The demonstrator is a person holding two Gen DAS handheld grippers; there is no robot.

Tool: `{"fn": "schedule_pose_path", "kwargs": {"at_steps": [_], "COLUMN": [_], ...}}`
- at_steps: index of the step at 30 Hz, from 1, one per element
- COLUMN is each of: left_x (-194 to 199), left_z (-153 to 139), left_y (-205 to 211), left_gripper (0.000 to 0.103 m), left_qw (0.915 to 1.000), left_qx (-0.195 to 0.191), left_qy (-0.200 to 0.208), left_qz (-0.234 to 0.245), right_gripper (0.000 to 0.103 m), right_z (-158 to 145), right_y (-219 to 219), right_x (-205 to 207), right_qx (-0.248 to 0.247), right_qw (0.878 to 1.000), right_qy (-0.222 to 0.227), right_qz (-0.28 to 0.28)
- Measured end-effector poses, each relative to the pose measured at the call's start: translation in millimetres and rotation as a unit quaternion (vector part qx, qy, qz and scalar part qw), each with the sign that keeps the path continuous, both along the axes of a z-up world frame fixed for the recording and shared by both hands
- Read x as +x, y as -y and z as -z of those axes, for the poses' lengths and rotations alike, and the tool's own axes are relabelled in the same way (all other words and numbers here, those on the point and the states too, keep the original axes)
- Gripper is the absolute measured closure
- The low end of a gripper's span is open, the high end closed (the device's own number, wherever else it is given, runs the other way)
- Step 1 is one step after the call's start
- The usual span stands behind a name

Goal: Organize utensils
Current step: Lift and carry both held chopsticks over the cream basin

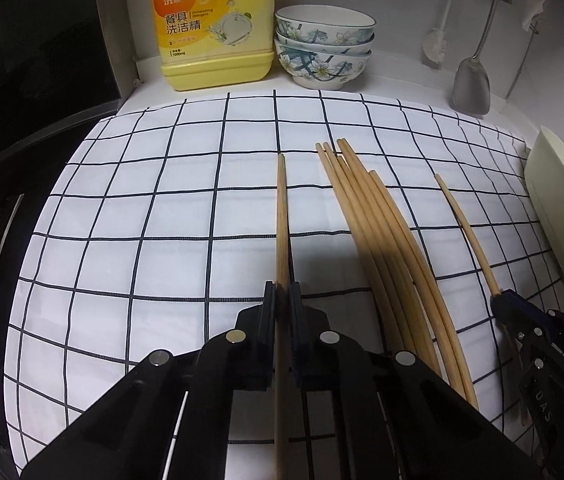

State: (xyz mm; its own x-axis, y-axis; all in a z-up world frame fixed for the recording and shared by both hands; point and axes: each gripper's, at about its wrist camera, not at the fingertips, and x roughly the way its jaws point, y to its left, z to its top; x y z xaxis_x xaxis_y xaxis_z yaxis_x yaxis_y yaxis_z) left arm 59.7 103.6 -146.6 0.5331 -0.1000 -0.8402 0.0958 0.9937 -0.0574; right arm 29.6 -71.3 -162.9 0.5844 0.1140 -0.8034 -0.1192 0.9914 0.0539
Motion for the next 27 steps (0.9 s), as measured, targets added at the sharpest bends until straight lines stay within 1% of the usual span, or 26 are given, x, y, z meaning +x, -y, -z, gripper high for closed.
{"fn": "schedule_pose_path", "kwargs": {"at_steps": [2, 7, 11, 13, 16, 22, 27], "left_x": [-2, -6, -12, -16, -22, -36, -41], "left_z": [-2, -15, -36, -46, -59, -96, -129], "left_y": [-3, -7, -7, -4, 3, 39, 93], "left_gripper": [0.096, 0.096, 0.096, 0.096, 0.096, 0.096, 0.096], "left_qw": [1.0, 0.9999, 0.9995, 0.999, 0.9981, 0.9922, 0.9828], "left_qx": [-0.008, -0.009, -0.003, 0.003, 0.003, -0.003, -0.028], "left_qy": [-0.001, -0.001, 0.002, 0.002, 0.002, 0.019, 0.039], "left_qz": [0.003, 0.013, 0.031, 0.043, 0.062, 0.123, 0.178], "right_gripper": [0.097, 0.097, 0.097, 0.097, 0.097, 0.097, 0.097], "right_z": [-2, -15, -33, -47, -65, -107, -137], "right_y": [1, 1, 1, 2, 9, 40, 87], "right_x": [-1, -7, -13, -19, -30, -56, -75], "right_qx": [0.01, 0.029, 0.045, 0.047, 0.056, 0.06, 0.054], "right_qw": [1.0, 0.999, 0.999, 0.998, 0.997, 0.993, 0.986], "right_qy": [-0.001, -0.003, 0.0, 0.008, 0.011, 0.028, 0.048], "right_qz": [0.006, 0.017, 0.026, 0.035, 0.05, 0.096, 0.147]}}
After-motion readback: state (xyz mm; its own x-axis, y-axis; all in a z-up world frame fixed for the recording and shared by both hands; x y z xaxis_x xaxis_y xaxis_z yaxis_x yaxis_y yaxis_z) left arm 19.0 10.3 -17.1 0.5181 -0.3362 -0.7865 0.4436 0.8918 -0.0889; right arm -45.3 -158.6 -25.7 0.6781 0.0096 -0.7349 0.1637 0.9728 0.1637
